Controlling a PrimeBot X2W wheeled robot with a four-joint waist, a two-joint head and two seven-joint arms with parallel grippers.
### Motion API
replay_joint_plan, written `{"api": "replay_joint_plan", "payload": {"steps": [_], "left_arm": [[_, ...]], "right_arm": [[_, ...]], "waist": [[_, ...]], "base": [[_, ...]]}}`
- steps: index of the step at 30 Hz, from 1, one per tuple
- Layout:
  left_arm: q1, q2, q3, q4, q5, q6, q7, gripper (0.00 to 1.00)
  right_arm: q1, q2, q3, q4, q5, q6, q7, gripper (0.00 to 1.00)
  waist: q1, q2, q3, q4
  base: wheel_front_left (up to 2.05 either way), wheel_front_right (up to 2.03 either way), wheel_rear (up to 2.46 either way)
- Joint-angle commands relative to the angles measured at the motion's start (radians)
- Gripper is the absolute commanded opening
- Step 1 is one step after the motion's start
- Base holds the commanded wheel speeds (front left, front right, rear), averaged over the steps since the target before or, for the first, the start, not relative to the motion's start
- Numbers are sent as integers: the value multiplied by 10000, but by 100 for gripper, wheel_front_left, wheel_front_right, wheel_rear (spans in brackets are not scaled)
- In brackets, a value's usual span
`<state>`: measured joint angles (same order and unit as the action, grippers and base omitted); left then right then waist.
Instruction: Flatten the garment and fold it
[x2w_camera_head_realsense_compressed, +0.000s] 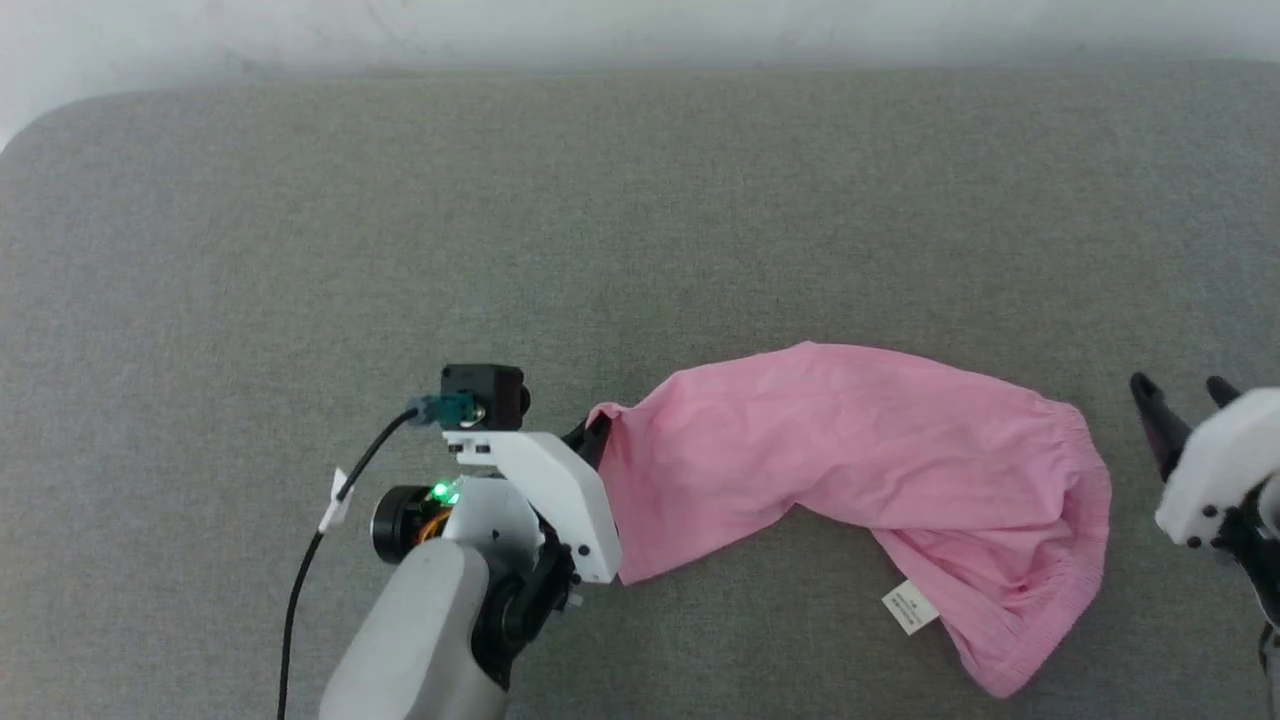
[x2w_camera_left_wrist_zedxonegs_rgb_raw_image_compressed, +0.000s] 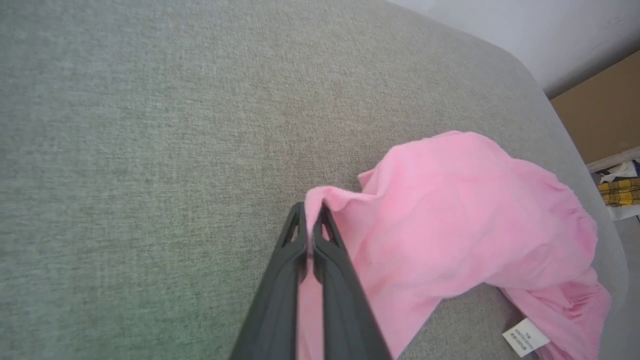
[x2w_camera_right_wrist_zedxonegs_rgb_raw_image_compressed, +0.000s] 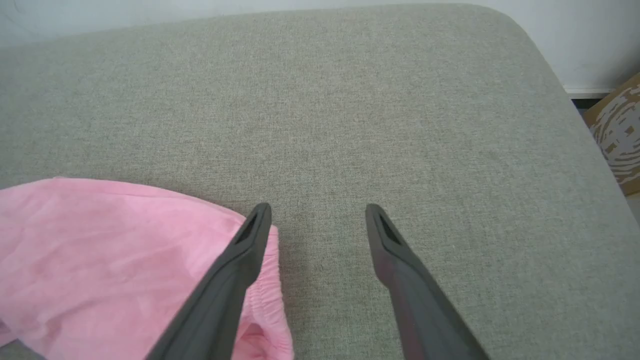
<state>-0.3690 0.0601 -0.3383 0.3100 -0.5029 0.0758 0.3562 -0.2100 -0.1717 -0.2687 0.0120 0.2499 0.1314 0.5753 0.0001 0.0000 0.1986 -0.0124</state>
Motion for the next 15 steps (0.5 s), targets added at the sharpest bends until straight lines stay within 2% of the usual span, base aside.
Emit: {"api": "replay_joint_plan", "payload": {"steps": [1, 7, 15], "left_arm": [[358, -30, 18, -471, -89, 152, -108, 0], [931, -39, -118, -1668, -35, 529, -82, 0], [1152, -46, -361, -2177, 8, 715, 55, 0]], "right_arm": [[-386, -322, 453, 409, -133, -7, 316, 100], [-1225, -1279, 2033, 2122, -337, -7, 852, 100], [-1773, -1636, 3609, 3628, -99, -7, 516, 100]], "waist": [[-1, 0, 167, 104], [-1, 0, 540, 390], [-1, 0, 846, 623]], "base": [[0, 0, 0], [0, 0, 0], [0, 0, 0]]}}
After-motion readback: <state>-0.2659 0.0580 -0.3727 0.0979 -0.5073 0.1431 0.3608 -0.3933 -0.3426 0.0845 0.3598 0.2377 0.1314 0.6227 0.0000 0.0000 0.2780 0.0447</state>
